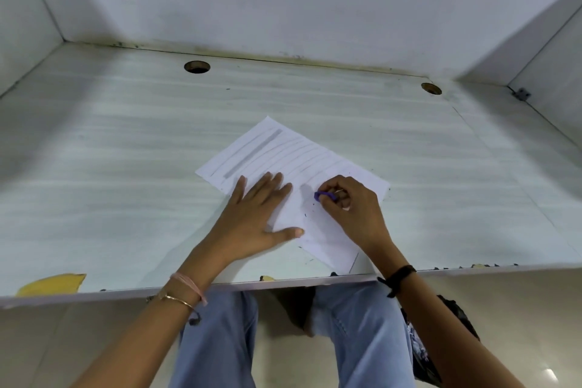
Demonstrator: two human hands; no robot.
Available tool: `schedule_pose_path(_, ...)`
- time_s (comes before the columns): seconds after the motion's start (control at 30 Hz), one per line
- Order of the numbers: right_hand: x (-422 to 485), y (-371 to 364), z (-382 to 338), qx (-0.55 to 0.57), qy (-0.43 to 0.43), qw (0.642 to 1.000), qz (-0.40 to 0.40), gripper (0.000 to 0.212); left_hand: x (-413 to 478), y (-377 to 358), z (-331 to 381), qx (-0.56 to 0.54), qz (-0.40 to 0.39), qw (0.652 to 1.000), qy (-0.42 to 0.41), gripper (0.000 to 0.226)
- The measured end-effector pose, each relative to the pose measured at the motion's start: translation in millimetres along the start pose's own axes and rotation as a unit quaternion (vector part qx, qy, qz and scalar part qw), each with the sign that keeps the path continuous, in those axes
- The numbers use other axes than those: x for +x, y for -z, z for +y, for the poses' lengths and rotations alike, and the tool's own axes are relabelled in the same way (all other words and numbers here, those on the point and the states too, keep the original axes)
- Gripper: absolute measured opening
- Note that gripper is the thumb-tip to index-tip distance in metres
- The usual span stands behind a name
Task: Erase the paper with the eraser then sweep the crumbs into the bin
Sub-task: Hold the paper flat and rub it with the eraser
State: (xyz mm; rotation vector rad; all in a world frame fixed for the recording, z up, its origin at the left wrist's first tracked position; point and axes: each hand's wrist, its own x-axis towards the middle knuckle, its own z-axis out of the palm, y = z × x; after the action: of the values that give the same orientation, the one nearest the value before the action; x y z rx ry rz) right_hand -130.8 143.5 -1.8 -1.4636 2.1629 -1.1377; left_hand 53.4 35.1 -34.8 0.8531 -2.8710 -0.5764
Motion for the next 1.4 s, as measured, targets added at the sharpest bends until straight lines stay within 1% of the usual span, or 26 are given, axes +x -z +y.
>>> schedule_pose_path(0.1, -8, -9, -10, -0.002, 0.049, 0.997, -0.064, 0.014, -1, -5, 6, 0.04, 0.009, 0.999, 0.02, 0.108)
schedule_pose_path(0.17, -10, -15, -14, 0.012, 0.061, 0.994, -0.089, 0.016, 0, -9, 8, 0.05, 0.015, 0.998, 0.024, 0.11)
schedule_pose_path(0.47, -9, -17, -19, -0.026, 0.07, 0.994, -0.083, 0.015, 1, -12, 10, 0.084, 0.014, 0.996, 0.026, 0.116)
schedule_pose_path(0.6, -14, -13, -23, -0.039, 0.104, 0.985, -0.134, 0.015, 2, -12, 9, 0.1, 0.007, 0.995, 0.017, 0.122)
schedule_pose_path(0.63, -10, -12, -21, -0.048, 0.101, 0.985, -0.131, 0.016, 2, -12, 9, 0.095, 0.007, 0.995, 0.017, 0.121)
schedule_pose_path(0.73, -1, -11, -21, -0.075, 0.074, 0.992, -0.072, 0.017, 2, -13, 9, 0.09, 0.012, 0.996, 0.02, 0.118)
schedule_pose_path(0.77, -4, -12, -23, -0.078, 0.077, 0.991, -0.071, 0.016, 2, -13, 9, 0.093, 0.013, 0.995, 0.019, 0.118)
schedule_pose_path(0.87, -19, -15, -31, -0.072, 0.12, 0.98, -0.14, 0.014, 3, -12, 8, 0.114, 0.0, 0.993, 0.011, 0.121)
schedule_pose_path(0.9, -16, -14, -31, -0.076, 0.12, 0.979, -0.149, 0.014, 3, -12, 8, 0.115, 0.0, 0.993, 0.012, 0.12)
schedule_pose_path(1.0, 2, -8, -25, -0.091, 0.078, 0.988, -0.1, 0.016, 2, -12, 10, 0.093, 0.004, 0.995, 0.023, 0.118)
schedule_pose_path(1.03, 2, -9, -26, -0.095, 0.078, 0.987, -0.101, 0.015, 2, -12, 10, 0.091, 0.005, 0.996, 0.024, 0.118)
schedule_pose_path(1.07, 0, -10, -28, -0.097, 0.092, 0.984, -0.119, 0.015, 2, -12, 9, 0.094, 0.004, 0.995, 0.022, 0.118)
schedule_pose_path(1.13, -9, -10, -34, -0.096, 0.129, 0.97, -0.18, 0.013, 2, -11, 9, 0.112, -0.003, 0.994, 0.016, 0.12)
schedule_pose_path(1.17, -9, -9, -34, -0.097, 0.134, 0.967, -0.193, 0.012, 2, -11, 9, 0.116, -0.004, 0.993, 0.015, 0.121)
schedule_pose_path(1.27, 5, -5, -31, -0.104, 0.101, 0.979, -0.14, 0.012, 2, -10, 10, 0.097, -0.001, 0.995, 0.027, 0.119)
schedule_pose_path(1.3, 5, -6, -33, -0.105, 0.104, 0.979, -0.14, 0.012, 2, -10, 10, 0.099, -0.001, 0.995, 0.027, 0.119)
schedule_pose_path(1.33, 1, -7, -35, -0.105, 0.116, 0.975, -0.159, 0.011, 1, -11, 10, 0.106, -0.001, 0.994, 0.021, 0.119)
schedule_pose_path(1.4, -11, -8, -40, -0.103, 0.133, 0.96, -0.224, 0.01, 1, -10, 10, 0.12, -0.001, 0.993, 0.009, 0.119)
